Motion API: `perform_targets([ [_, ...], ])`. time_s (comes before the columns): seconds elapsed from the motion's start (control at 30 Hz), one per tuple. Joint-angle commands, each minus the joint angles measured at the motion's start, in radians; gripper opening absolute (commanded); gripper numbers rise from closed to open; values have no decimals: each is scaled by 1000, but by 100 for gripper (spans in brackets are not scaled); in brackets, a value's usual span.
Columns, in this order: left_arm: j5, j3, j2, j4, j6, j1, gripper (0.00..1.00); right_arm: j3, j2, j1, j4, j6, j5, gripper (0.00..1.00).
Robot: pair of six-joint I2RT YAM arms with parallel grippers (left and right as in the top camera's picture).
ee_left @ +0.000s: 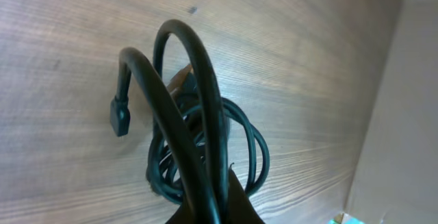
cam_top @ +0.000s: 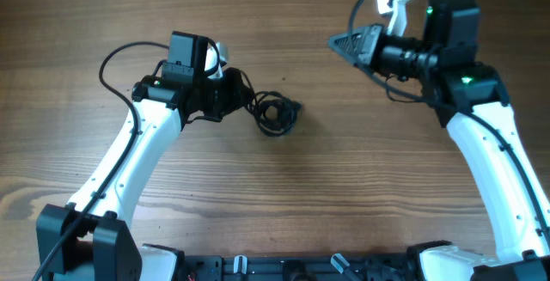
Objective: Untangle cables
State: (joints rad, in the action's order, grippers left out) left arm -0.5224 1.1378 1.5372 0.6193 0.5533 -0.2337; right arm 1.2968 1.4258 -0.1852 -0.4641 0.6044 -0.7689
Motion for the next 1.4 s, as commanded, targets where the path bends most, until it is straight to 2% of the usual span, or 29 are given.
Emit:
perform_targets([
  [0.0, -203, 5, -13, -71, -200, 0, 4, 6, 26, -66, -10, -172, 73, 15],
  [0.17, -463, 5, -13, -103, -369, 0, 4, 6, 112, -138, -16, -368, 73, 18],
  [0.3, -541, 5, -13, -105, -370, 1, 4, 6, 157, -174, -36, -471, 66, 18],
  [0.57, -605, 5, -13, -111, -359, 3, 4, 6, 180, -183, -112, -632, 66, 18],
  [0.83, -612, 5, -13, -112, -359, 3, 4, 6, 230, -185, -180, -711, 66, 19],
  [0.97, -612, 5, -13, -111, -359, 3, 4, 6, 240, -191, -186, -737, 66, 29],
  [1.37, -611, 5, -13, -112, -359, 3, 4, 6, 241, -192, -237, -845, -16, 33],
])
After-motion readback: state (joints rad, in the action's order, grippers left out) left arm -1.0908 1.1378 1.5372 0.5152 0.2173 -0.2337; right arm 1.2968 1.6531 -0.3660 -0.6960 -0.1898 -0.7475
